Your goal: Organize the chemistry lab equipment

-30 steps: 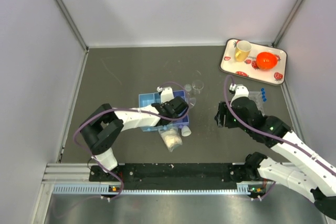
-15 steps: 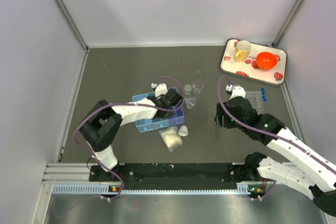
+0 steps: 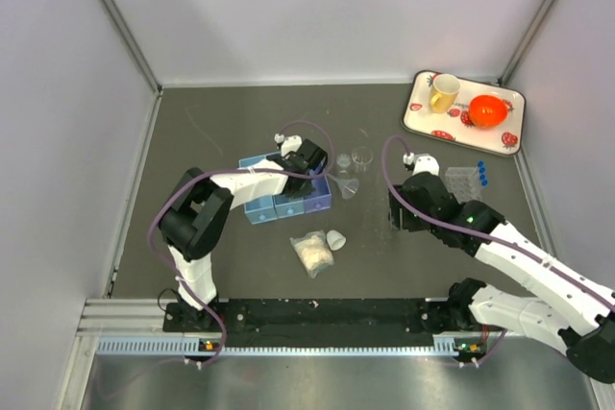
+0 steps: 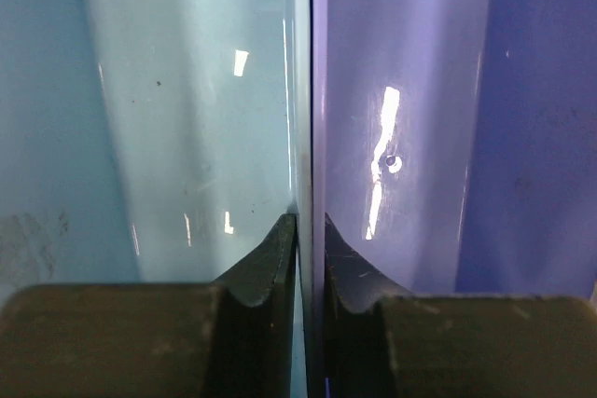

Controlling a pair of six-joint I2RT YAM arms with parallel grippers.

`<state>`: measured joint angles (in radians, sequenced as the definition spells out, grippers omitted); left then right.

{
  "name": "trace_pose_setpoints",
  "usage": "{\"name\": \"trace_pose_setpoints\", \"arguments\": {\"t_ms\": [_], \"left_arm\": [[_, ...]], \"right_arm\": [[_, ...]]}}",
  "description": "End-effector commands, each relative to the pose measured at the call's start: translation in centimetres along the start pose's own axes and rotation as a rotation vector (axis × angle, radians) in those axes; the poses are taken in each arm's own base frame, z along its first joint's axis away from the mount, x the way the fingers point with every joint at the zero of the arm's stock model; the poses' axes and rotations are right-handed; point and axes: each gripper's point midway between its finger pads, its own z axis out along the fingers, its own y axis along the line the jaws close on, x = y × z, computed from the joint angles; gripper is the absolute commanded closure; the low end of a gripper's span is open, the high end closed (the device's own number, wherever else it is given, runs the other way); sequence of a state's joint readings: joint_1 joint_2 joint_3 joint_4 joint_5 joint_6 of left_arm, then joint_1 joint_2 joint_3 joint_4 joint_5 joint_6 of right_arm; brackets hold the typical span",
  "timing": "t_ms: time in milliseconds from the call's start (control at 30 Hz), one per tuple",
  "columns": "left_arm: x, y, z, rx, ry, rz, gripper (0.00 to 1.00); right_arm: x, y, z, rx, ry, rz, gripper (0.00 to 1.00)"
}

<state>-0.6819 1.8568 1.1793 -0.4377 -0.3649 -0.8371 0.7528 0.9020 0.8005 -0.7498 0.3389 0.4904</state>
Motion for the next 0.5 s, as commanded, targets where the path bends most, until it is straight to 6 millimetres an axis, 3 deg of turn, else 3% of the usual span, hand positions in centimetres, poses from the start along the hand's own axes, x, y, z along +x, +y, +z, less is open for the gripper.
{"name": "trace_pose_setpoints", "arguments": {"t_ms": [0,100,200,467], "left_arm": [[3.6,-2.0,2.2,0.100,0.158,-0.045,0.77],[3.9,-2.3,1.9,0.121,0.165,-0.069,0.54],[3.6,-1.9,1.4,0.117,0.148,-0.068,0.43],[-0.6,-2.3,-2.5,0.123,0.062,-0.025,0.35]], "right_arm": [[-2.8,0.9,-0.7,-0.014,-0.081,0.006,0.33],[-2.8,1.0,-0.5,-0.013,-0.079,0.007,0.33],[-2.9,1.0,-0.6,-0.016,-0.083,0.008,0.32],[-3.0,1.3,-0.3,-0.020,-0.078,0.007,0.32]]}}
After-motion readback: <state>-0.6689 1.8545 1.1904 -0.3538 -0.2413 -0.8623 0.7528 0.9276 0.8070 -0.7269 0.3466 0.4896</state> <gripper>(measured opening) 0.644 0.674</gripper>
